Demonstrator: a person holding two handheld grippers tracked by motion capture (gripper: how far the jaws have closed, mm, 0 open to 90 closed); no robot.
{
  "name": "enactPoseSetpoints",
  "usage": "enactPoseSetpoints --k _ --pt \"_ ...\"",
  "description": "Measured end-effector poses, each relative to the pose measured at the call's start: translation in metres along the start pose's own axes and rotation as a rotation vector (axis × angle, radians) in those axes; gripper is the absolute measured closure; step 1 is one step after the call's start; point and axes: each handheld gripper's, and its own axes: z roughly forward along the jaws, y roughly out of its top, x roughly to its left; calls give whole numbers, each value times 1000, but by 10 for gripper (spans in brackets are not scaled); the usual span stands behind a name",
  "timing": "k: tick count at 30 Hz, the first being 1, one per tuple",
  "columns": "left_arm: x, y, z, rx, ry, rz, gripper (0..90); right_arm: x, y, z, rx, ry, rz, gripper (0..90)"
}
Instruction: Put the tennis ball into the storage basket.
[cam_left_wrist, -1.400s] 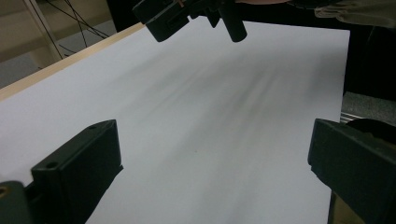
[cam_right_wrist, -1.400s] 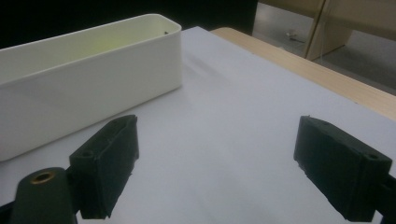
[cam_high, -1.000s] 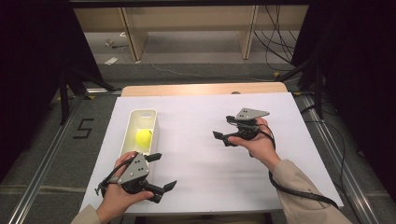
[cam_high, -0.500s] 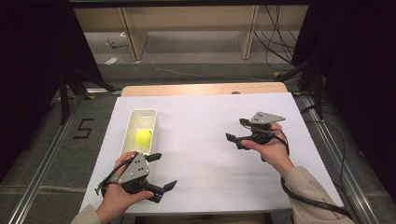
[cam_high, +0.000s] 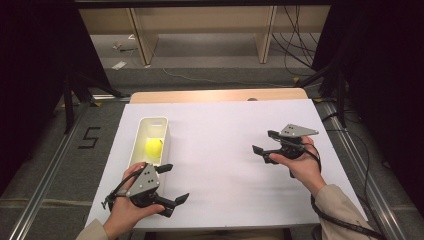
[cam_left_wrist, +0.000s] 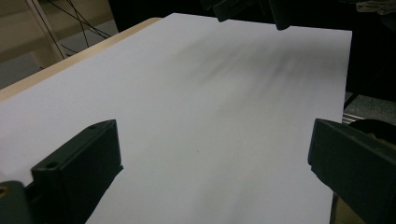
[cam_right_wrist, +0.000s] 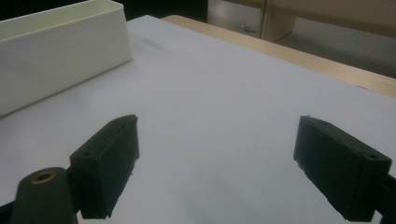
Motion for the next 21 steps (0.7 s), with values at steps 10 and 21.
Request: enactPoseSetpoints --k 10,21 --pt "0 0 0 0 0 0 22 -4 -10 -9 11 -17 15 151" --pt "0 0 1 0 -4 3 22 -5 -11 -9 3 -16 18 151"
